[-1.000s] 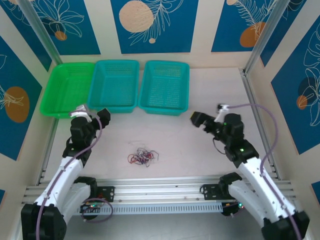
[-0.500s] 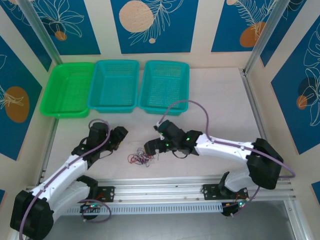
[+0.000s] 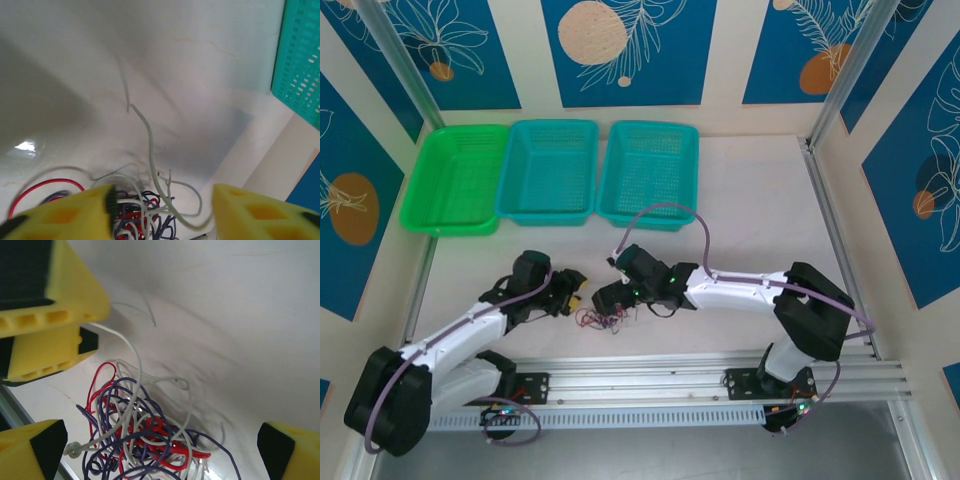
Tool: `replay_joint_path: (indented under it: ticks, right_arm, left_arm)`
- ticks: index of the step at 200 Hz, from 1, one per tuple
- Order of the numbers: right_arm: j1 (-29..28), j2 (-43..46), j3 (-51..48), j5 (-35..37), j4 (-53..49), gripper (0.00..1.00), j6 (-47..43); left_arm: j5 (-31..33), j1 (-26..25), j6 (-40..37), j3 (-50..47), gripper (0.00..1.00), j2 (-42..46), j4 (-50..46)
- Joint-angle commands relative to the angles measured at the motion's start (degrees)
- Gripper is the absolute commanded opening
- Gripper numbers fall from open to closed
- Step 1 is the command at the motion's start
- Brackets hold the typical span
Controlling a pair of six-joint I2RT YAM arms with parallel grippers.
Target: Untangle the cables
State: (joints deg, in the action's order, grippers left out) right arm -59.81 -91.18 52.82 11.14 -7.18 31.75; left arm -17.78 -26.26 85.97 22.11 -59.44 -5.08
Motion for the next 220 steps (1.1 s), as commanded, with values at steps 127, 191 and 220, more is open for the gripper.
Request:
replay_joint_path:
  ticks: [127, 191, 220]
  right_arm:
    - [4.63, -4.73, -4.91, 23.50, -11.73, 0.61, 20.04]
    - [9.16, 4.11, -12.94, 16.62, -4.57, 0.18, 17.45]
    - [9.27, 7.26, -11.35, 16.75, -5.21, 0.00, 13.02]
  left_arm:
    - [40.88, 5.96, -29.40, 13.75, 0.00, 26.81, -31.80]
    - [39.78, 6.93, -34.13, 8.90, 0.00, 24.16, -26.54]
    - [26.95, 6.83, -39.55, 0.42, 0.02, 22.42, -8.52]
